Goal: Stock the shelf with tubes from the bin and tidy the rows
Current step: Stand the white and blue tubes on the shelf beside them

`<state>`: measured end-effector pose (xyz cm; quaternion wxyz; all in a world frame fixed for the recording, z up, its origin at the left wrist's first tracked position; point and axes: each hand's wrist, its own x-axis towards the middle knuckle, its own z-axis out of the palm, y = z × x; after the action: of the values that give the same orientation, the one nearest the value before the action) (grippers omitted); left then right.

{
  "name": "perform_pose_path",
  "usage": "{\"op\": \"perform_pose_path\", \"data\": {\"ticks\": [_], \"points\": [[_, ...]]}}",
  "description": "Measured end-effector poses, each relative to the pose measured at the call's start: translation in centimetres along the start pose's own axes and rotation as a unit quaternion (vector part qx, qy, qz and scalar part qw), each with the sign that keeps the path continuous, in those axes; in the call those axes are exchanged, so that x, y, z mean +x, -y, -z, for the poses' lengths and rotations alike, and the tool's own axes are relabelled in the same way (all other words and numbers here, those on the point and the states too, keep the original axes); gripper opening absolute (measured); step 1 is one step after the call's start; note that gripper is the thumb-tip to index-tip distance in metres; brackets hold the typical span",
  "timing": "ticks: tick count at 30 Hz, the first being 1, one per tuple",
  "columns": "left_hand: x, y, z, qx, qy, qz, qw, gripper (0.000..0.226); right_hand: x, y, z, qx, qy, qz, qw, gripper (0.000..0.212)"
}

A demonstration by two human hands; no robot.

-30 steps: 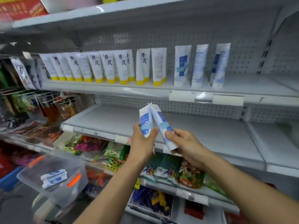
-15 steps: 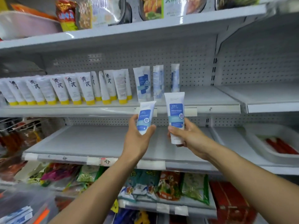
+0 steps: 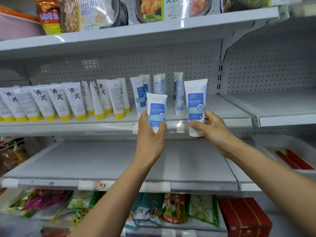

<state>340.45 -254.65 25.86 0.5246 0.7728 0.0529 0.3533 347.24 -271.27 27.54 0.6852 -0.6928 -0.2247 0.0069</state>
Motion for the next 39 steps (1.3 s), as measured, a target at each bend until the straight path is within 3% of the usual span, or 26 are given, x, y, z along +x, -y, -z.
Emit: {"op": "perform_pose_path", "data": {"ticks": [9,19,32,39], "points": [[4.4,-0.2,-1.8,-0.021,-0.004,-0.051,0.998,0.048,6.8,2.4,1.4,-0.087,-0.113,0.049,0.989,0.039],[7.0,-0.3,-4.2,-0.055,0.005,-0.049,0.997,0.046,13.0,-0.6,3.0,-0.219,-0.079,0.014,0.972,0.054],[8.2,-0.6,-6.1,-0.042,-0.048,-0.048,0.997,0.027,19.0,-2.4,4.5,-0.265,-0.037,0.002,0.963,0.041],[8.1,-0.9,-7.0,-0.037,-0.059,-0.049,0.996,0.023,20.5,-3.5,4.7,-0.25,-0.033,-0.005,0.968,0.052]]}}
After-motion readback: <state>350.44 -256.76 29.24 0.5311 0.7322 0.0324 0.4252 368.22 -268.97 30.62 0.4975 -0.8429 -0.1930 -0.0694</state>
